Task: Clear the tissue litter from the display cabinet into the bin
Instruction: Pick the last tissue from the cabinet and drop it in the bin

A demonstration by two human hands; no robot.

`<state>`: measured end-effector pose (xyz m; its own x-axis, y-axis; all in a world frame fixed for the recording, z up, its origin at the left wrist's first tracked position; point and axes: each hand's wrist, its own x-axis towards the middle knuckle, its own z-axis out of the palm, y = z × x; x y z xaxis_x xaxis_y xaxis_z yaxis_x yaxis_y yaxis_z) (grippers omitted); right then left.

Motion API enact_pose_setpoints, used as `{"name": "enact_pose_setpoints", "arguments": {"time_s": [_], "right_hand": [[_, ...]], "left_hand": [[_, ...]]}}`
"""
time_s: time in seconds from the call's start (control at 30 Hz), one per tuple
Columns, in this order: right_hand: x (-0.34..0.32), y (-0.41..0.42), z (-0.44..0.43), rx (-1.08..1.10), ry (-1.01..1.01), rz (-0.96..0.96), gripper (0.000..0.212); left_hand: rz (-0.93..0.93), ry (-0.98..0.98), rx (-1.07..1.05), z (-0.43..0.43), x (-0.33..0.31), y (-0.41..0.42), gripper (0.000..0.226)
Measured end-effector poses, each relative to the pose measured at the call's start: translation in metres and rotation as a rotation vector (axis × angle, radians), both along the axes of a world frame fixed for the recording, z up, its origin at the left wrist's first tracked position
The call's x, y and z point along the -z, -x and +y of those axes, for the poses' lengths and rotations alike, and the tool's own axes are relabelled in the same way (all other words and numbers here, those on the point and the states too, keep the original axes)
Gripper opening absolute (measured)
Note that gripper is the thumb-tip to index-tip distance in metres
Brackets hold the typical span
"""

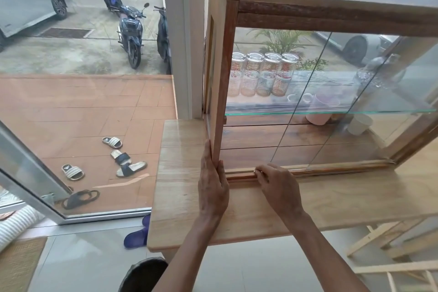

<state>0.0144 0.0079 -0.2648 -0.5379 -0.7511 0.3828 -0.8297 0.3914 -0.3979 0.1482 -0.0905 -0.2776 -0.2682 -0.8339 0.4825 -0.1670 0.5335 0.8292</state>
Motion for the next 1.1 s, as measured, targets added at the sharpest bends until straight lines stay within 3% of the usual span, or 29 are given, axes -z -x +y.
{"name": "enact_pose_setpoints", "arguments": {"time_s": [0.3, 0.67, 0.9, 1.1], "right_hand": [[0.001, -0.011, 0.0, 0.054, 0.107, -0.049, 0.007], [0.001, -0.046, 0.01, -0.117, 0.265, -0.217, 0.008], [0.01, -0.109, 0.008, -0.352, 0.258, -0.27, 0.006], [0.026, -0.2, -0.006, -0.619, 0.22, -0.329, 0.004]], "left_hand": [[-0.027, -0.004, 0.034, -0.001, 0.0, -0.006, 0.059], [-0.25, 0.004, 0.028, 0.016, -0.018, -0.045, 0.051], [-0.251, -0.056, -0.395, 0.044, -0.008, -0.159, 0.042], [-0.361, -0.201, -0.662, 0.094, 0.036, -0.283, 0.04]]}}
